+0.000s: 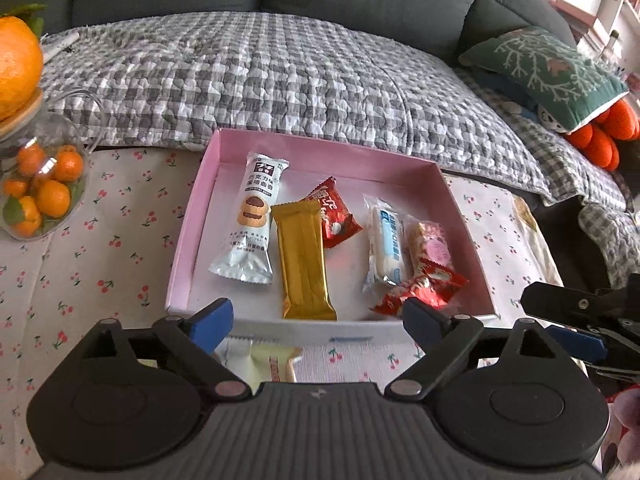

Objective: Organize snacks
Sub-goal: 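Withdraw both tools from the box toward the remaining snacks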

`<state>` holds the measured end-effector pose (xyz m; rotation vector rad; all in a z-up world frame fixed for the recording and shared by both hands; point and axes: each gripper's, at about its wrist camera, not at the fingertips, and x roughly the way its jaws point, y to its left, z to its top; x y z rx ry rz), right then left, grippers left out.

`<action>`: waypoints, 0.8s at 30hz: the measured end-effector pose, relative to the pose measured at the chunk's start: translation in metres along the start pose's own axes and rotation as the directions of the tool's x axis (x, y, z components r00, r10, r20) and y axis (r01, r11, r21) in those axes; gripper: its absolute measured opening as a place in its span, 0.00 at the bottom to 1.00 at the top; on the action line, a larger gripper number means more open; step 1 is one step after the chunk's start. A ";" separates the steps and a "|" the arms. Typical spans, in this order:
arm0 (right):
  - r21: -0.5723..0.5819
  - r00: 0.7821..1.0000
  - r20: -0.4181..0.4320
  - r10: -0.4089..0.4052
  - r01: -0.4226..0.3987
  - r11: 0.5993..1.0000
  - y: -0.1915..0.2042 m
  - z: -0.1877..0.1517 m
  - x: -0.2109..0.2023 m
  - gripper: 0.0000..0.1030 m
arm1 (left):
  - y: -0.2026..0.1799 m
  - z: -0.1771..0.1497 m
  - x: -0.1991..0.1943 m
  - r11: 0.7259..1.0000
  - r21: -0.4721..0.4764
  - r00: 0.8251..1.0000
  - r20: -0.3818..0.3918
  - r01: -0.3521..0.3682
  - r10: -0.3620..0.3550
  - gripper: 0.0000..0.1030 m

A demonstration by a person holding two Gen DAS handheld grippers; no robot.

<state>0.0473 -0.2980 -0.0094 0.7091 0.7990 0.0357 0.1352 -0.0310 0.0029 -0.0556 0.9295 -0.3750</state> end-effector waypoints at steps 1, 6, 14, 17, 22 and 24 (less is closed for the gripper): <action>-0.006 1.000 -0.004 -0.002 0.002 1.000 0.000 -0.001 -0.001 0.79 | 0.000 -0.002 -0.005 1.000 0.002 1.000 -0.002 -0.001 0.001 0.90; -0.034 1.000 -0.024 -0.012 0.011 0.999 0.001 -0.007 -0.009 0.79 | -0.004 -0.011 -0.019 1.000 0.009 1.000 -0.010 -0.007 0.007 0.94; -0.095 0.999 -0.048 -0.010 0.005 0.995 0.008 -0.023 -0.029 0.85 | 0.001 -0.030 -0.039 1.000 -0.020 1.000 -0.029 -0.011 0.011 0.97; -0.132 0.999 -0.048 -0.011 0.004 0.991 0.011 -0.031 -0.038 0.85 | 0.004 -0.038 -0.044 1.000 -0.015 1.000 -0.021 -0.007 0.006 0.98; -0.202 0.998 -0.060 -0.007 -0.005 0.979 0.016 -0.044 -0.049 0.86 | 0.014 -0.044 -0.052 0.999 -0.004 0.999 -0.008 -0.041 0.041 0.99; -0.222 0.998 -0.067 -0.013 -0.003 0.975 0.018 -0.048 -0.051 0.86 | 0.018 -0.046 -0.054 0.999 -0.008 0.999 -0.010 -0.041 0.041 0.99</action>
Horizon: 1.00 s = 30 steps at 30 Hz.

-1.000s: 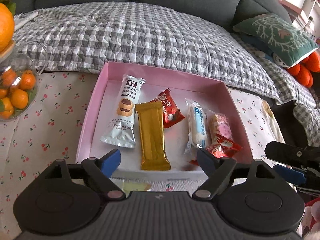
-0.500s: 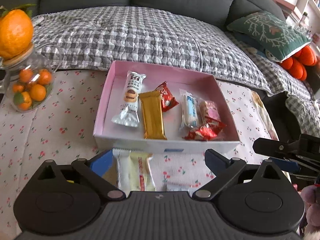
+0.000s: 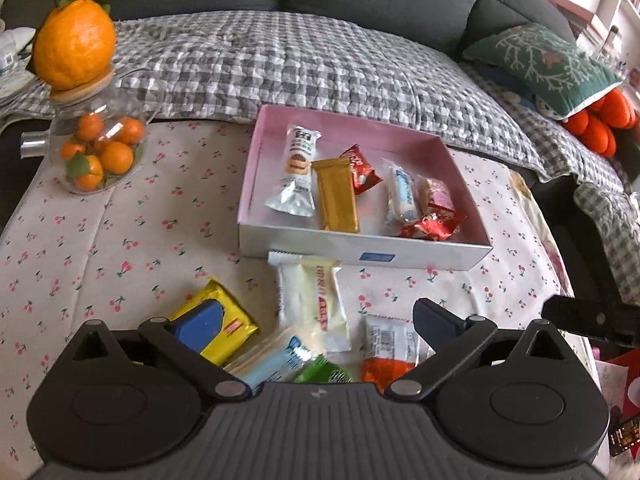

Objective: Organize snacks
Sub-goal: 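Withdraw both tools from the box toward the remaining snacks, then grasp the orange-and-white pack with the left tool while the right tool grasps the brown cake pack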

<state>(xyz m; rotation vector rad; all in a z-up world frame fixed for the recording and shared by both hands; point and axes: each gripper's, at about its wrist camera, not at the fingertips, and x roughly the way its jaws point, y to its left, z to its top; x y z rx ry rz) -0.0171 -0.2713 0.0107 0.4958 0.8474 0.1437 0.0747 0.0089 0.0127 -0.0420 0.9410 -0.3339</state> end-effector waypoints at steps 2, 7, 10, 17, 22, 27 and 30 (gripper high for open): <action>-0.003 1.000 -0.027 0.009 -0.009 1.000 0.001 -0.004 0.001 0.86 | 0.004 -0.002 -0.001 1.000 0.007 1.000 -0.004 -0.008 0.008 0.99; 0.023 0.990 -0.119 0.072 -0.069 0.997 0.001 -0.012 0.014 0.86 | 0.015 -0.006 0.000 0.999 0.009 0.999 -0.016 -0.031 0.031 0.99; -0.021 0.987 -0.156 0.034 -0.037 0.999 0.006 -0.018 0.025 0.86 | 0.024 -0.006 0.001 0.999 0.006 0.999 -0.017 -0.033 0.033 0.98; -0.184 0.981 -0.191 -0.043 0.008 0.983 0.014 -0.033 0.048 0.85 | 0.029 -0.007 0.005 0.999 0.040 0.999 -0.023 -0.028 0.029 0.93; -0.256 0.975 -0.212 -0.061 0.005 0.967 0.015 -0.038 0.061 0.76 | 0.025 -0.009 0.009 0.999 0.042 0.999 -0.050 0.011 -0.009 0.86; -0.297 0.974 -0.215 -0.075 0.008 0.955 0.016 -0.040 0.071 0.61 | 0.014 -0.010 0.014 0.996 0.076 0.997 -0.068 0.045 -0.040 0.79; -0.328 0.974 -0.209 -0.086 0.013 0.945 0.017 -0.042 0.074 0.56 | 0.009 -0.010 0.017 0.994 0.091 0.995 -0.081 0.059 -0.052 0.75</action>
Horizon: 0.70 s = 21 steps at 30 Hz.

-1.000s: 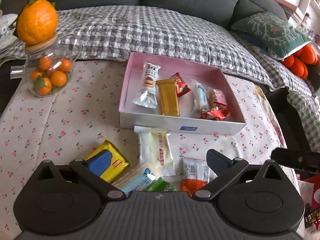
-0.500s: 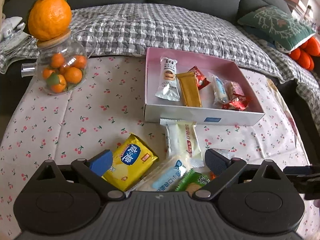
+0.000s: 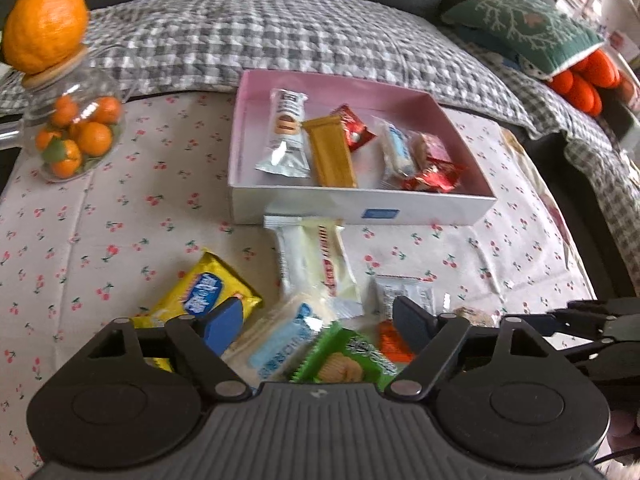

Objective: Organize snacks
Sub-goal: 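Grasp the orange-and-white pack with the left tool while the right tool grasps the brown cake pack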

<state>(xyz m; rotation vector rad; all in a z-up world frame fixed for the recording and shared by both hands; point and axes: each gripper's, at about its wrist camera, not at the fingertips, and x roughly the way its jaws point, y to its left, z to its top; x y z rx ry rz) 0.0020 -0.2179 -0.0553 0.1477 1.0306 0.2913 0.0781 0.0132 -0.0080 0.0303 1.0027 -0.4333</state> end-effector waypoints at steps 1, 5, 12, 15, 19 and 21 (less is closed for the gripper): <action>-0.008 1.000 -0.001 -0.002 0.002 1.000 0.000 0.000 0.002 0.54 | -0.002 0.000 0.001 1.000 0.004 1.000 -0.003 0.003 -0.003 0.74; 0.004 1.000 -0.014 0.003 -0.003 1.000 -0.004 -0.001 0.009 0.40 | -0.011 0.000 0.005 1.000 0.020 1.000 -0.018 0.024 -0.024 0.65; 0.078 1.000 0.010 0.013 -0.013 0.997 -0.022 0.000 0.003 0.39 | -0.025 0.000 0.013 0.995 0.022 0.994 -0.057 0.097 -0.096 0.50; 0.099 1.000 0.013 0.003 -0.004 0.995 -0.031 -0.002 0.001 0.39 | -0.033 -0.001 0.018 0.994 0.041 0.993 -0.068 0.101 -0.098 0.49; 0.121 1.000 0.010 0.004 -0.005 0.993 -0.041 -0.006 -0.001 0.39 | -0.045 -0.001 0.026 0.993 0.068 0.992 -0.085 0.094 -0.088 0.49; 0.126 1.000 0.012 0.005 -0.006 0.992 -0.043 -0.006 -0.002 0.39 | -0.050 -0.002 0.031 0.993 0.074 0.992 -0.097 0.089 -0.082 0.49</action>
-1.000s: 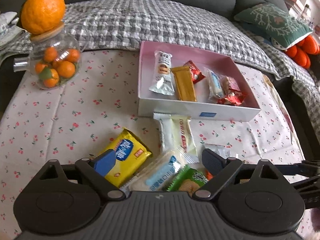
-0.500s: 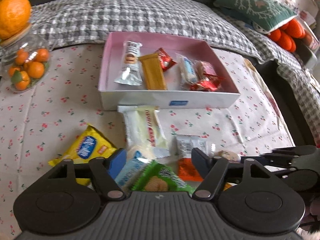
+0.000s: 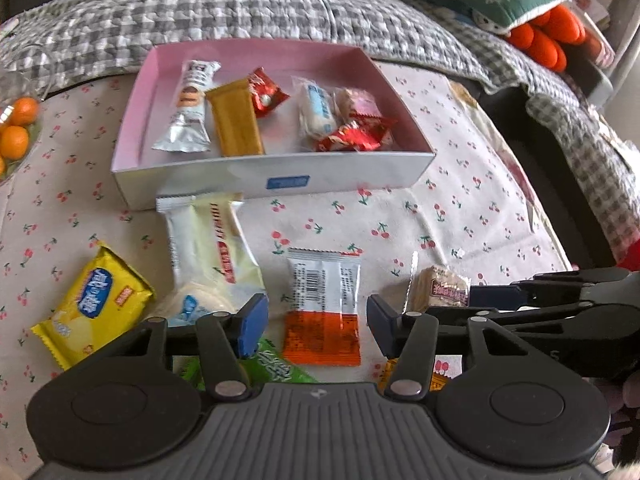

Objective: Organize snacks
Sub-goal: 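Grasp the orange-and-white pack with the left tool while the right tool grasps the brown cake pack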

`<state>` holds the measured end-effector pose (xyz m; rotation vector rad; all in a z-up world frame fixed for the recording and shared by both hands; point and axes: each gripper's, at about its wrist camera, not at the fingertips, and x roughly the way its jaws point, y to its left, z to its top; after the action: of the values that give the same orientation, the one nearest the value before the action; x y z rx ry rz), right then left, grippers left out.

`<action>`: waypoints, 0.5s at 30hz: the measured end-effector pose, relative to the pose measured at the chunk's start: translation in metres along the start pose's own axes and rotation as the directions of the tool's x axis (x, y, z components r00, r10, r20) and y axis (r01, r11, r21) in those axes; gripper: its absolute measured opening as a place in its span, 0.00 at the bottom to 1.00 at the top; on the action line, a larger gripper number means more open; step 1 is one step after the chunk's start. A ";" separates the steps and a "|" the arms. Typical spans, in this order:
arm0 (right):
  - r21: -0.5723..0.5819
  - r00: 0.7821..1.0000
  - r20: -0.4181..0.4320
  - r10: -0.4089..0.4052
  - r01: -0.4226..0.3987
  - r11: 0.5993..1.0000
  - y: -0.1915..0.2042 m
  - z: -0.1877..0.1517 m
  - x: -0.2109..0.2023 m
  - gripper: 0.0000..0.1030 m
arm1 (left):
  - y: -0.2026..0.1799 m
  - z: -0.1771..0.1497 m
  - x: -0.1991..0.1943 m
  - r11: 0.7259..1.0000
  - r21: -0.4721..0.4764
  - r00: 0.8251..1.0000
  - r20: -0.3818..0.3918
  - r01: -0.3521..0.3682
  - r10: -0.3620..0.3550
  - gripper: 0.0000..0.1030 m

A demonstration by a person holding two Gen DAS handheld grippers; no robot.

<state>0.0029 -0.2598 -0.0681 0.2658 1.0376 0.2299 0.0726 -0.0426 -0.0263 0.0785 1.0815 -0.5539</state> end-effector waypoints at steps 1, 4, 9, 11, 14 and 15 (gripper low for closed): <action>0.001 1.000 0.001 -0.001 0.001 1.000 -0.001 0.000 0.000 0.39 | -0.003 0.000 0.003 1.000 0.007 1.000 -0.007 -0.007 0.007 0.49; 0.008 1.000 0.000 0.002 -0.002 1.000 -0.003 0.000 -0.001 0.39 | -0.011 0.000 0.012 0.999 0.030 0.999 -0.034 -0.031 0.032 0.49; 0.008 1.000 0.000 0.002 -0.002 1.000 -0.003 0.000 -0.001 0.39 | -0.024 -0.004 0.021 0.991 0.098 0.994 -0.044 -0.093 0.098 0.48; 0.008 1.000 -0.001 0.001 -0.001 1.000 -0.004 0.000 -0.002 0.39 | -0.027 -0.006 0.022 0.986 0.119 0.992 -0.043 -0.113 0.119 0.48; 0.008 1.000 -0.001 0.000 0.000 1.000 -0.003 0.000 -0.002 0.39 | -0.031 -0.008 0.023 0.978 0.147 0.988 -0.034 -0.145 0.152 0.42; 0.007 1.000 0.000 -0.001 0.001 1.000 -0.004 -0.001 -0.002 0.39 | -0.031 -0.008 0.023 0.977 0.153 0.988 -0.032 -0.147 0.154 0.42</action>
<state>0.0017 -0.2636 -0.0683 0.2719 1.0390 0.2258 0.0594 -0.0758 -0.0429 0.3033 1.0650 -0.4980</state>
